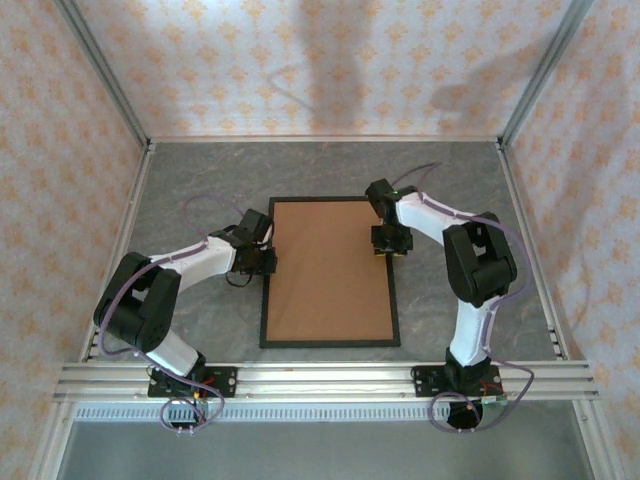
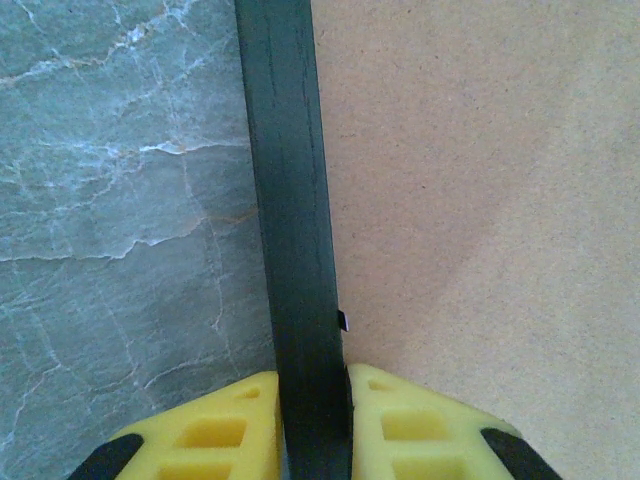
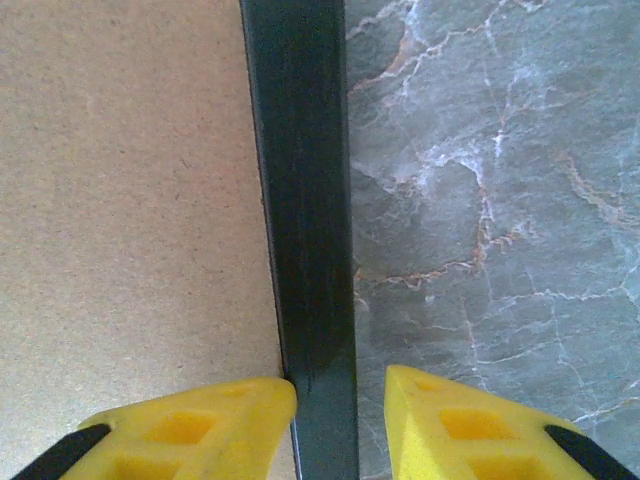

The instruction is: Put the photo into the frame

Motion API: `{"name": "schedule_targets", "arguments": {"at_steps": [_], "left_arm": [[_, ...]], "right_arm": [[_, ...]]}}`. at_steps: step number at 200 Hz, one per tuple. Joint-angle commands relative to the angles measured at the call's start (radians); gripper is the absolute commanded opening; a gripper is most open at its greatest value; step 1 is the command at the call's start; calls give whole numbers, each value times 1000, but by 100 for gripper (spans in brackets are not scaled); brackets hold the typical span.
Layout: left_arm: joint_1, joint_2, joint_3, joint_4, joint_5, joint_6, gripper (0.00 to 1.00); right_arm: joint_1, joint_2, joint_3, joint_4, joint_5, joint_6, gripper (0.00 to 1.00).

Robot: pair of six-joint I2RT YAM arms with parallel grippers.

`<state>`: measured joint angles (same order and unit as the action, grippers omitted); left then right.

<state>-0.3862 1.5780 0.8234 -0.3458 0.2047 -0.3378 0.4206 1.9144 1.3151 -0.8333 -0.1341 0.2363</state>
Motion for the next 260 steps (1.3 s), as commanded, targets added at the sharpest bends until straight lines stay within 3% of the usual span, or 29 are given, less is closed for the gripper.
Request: {"name": "schedule_targets", "arguments": {"at_steps": [1,83,109,165,202,260], "left_arm": [[-5,37,7,6,10,21,19],[-6,40,7,10,16,18,19],[-6,39,4,11,15,17,19],[-6,34,4,9,7,18,19],[-6,28,3,8,5,14,19],[-6,23,15,4,9,15,19]], "right_arm": [[41,64,-19,17,-86,18,37],[44,80,-52,92,-224,46,40],[34,58,-21,56,-203,28,42],[-25,-127,-17,-64,-77,-8,49],[-27,-255,-108,-132,-42,8,50],[38,-387,-316,-157,-97,66,39]]}}
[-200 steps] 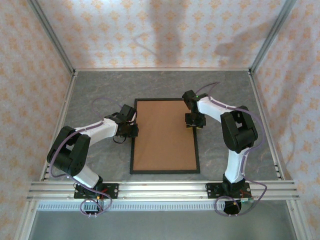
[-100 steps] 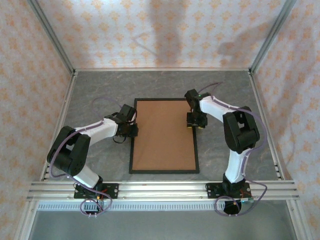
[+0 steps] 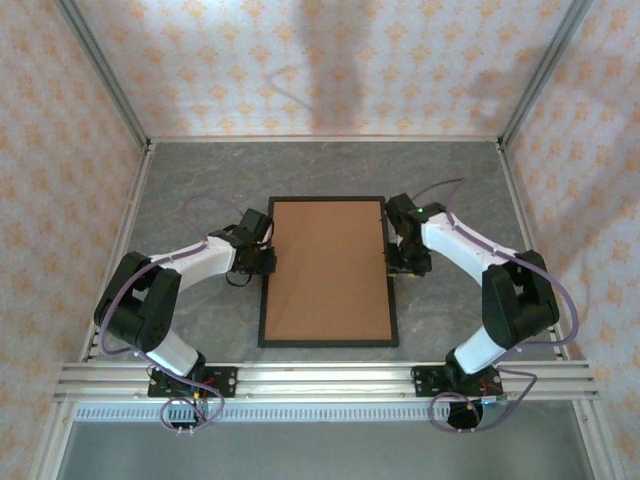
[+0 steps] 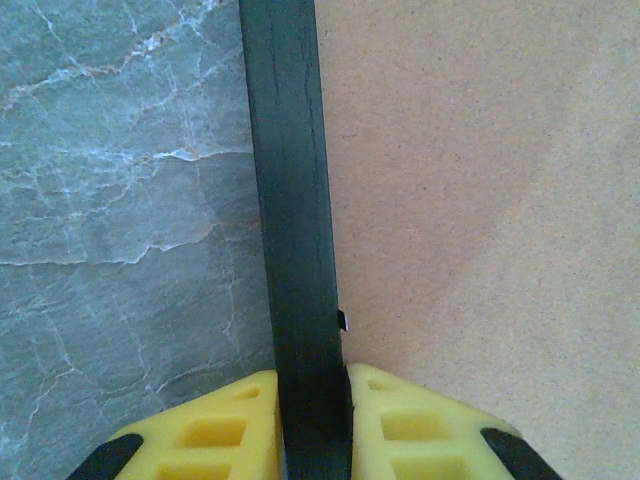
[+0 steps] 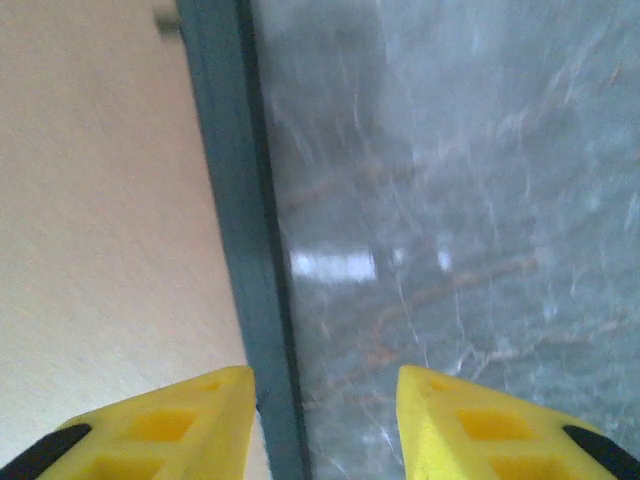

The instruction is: Put the photo into the frame

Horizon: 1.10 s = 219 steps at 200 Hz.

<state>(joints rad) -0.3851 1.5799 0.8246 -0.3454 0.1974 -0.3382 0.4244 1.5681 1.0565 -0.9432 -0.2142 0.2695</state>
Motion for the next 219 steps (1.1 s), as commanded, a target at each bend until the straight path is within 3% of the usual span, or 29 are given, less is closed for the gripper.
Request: {"name": "schedule_targets", "arguments": {"at_steps": [1,47,173,219], "left_arm": [[-8,21,13,2,16,16,19],[-8,22,10,15,28,11,19],[-9,31,6,28,42,5,19],[-11,28,3,27,41,5,19]], "right_arm": [[35,-42,-60,-48,-18,33,39],[51,-28,-130,26,-61,65,35],[83,77,-122,127,-112,90,34],[137,110,-81,105,-51,103,37]]}}
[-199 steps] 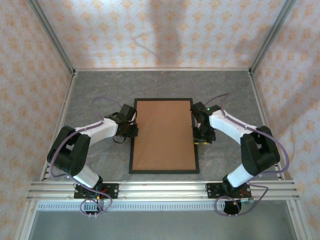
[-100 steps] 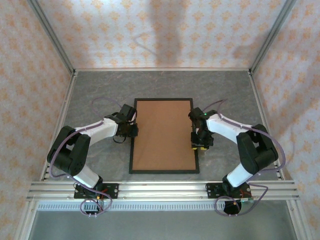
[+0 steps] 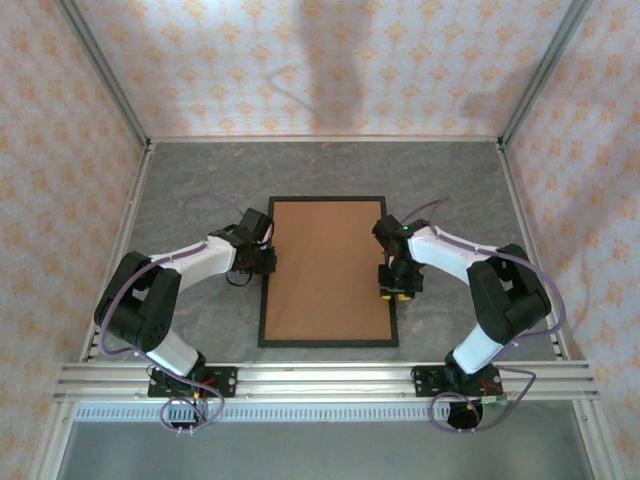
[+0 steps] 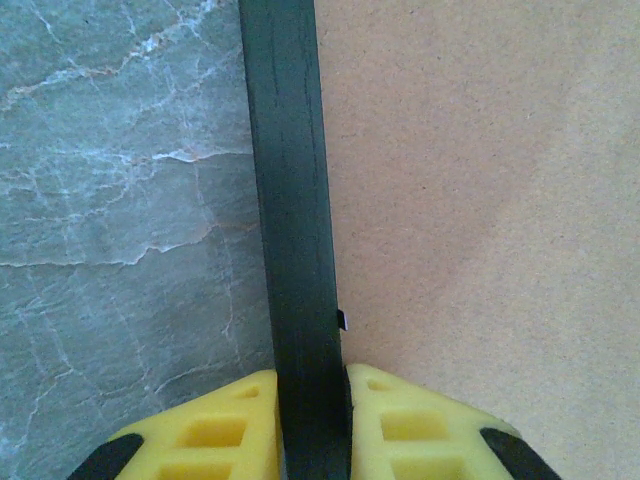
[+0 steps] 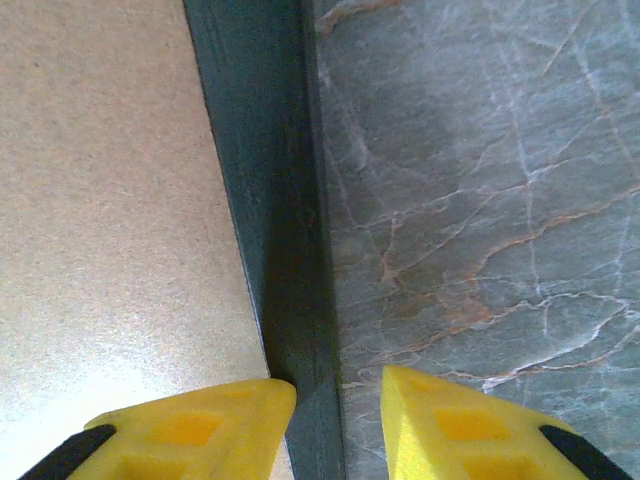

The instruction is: Put the photo into the frame

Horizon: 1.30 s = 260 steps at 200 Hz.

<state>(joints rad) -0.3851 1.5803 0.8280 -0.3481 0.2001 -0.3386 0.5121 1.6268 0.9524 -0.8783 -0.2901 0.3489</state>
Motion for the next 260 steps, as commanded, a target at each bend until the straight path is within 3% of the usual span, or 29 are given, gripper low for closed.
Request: {"name": "schedule_targets", "arguments": {"at_steps": [1,52,147,184,221,260], "left_arm": [[-12,27,-1,30,38,5,19],[-21,27,-1,31,35,0,19],[-24,26,-3,33,33,-4,19],[-24,21,-4,29,28,-1,19],[-24,18,-6,26,27,1,18],[-24,5,-15,26,26,-1,18]], "right_arm": [[50,52,25,40,28,24,37],[125,94,71,7,122,47,39],[166,139,50,84,80,64,41],[162,96,103,30,112,28,44],[94,-9,174,-47,139,-23,49],[-42,-6,190,32,96,-66,56]]}}
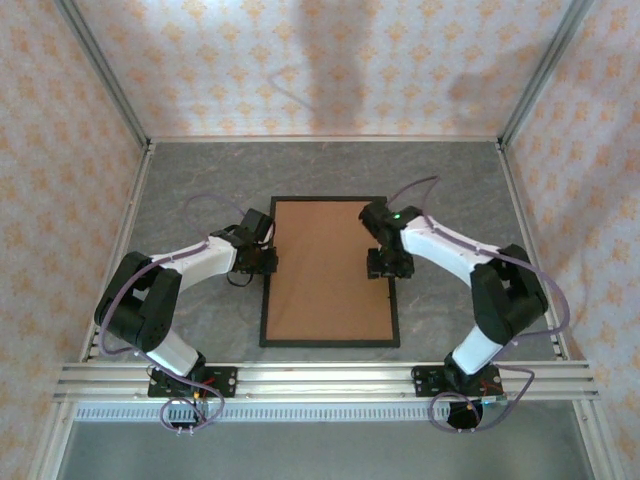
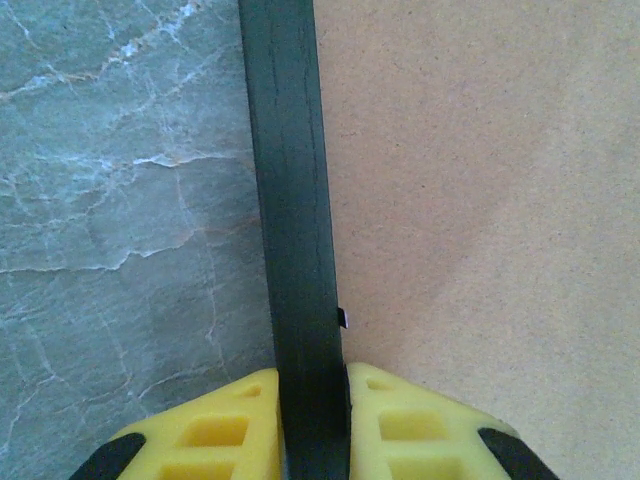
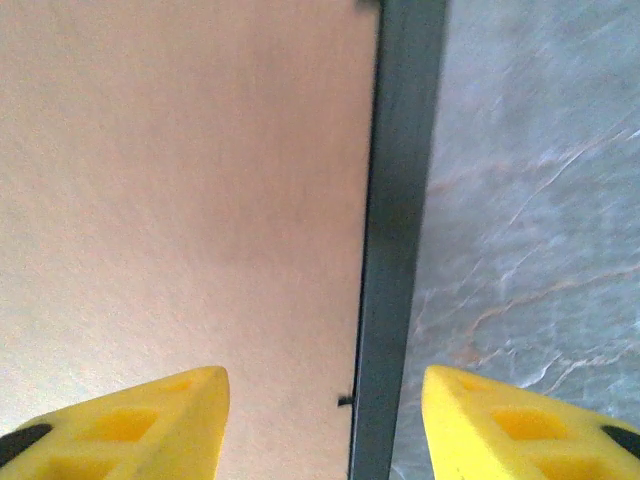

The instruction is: Put the photo into the frame

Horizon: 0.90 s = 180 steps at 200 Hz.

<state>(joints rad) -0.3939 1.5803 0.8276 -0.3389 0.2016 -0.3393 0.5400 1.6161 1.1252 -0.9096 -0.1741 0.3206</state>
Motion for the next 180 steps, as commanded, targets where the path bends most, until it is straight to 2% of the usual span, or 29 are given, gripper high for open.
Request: {"name": "schedule_targets", "arguments": {"at_steps": [1,28,71,120,180], "left_arm": [[-16,5,-15,17,25,-1,18],[-16,1,-15,10,24,-2,19],[-16,-2,-11,3,21,0,19],[-16,-4,-13,4,21,-1,19],[-16,-45,-29,-8,18,-11,21]], "right_arm": [[-74,6,19,66,-23,-37,56],[-154,80,57,147,-81,-40,56],[-218,206,132,198,-113,-55,47],[-229,310,210,201,-109,-73,36],[-230,322,202,177,-43,-114,19]]}}
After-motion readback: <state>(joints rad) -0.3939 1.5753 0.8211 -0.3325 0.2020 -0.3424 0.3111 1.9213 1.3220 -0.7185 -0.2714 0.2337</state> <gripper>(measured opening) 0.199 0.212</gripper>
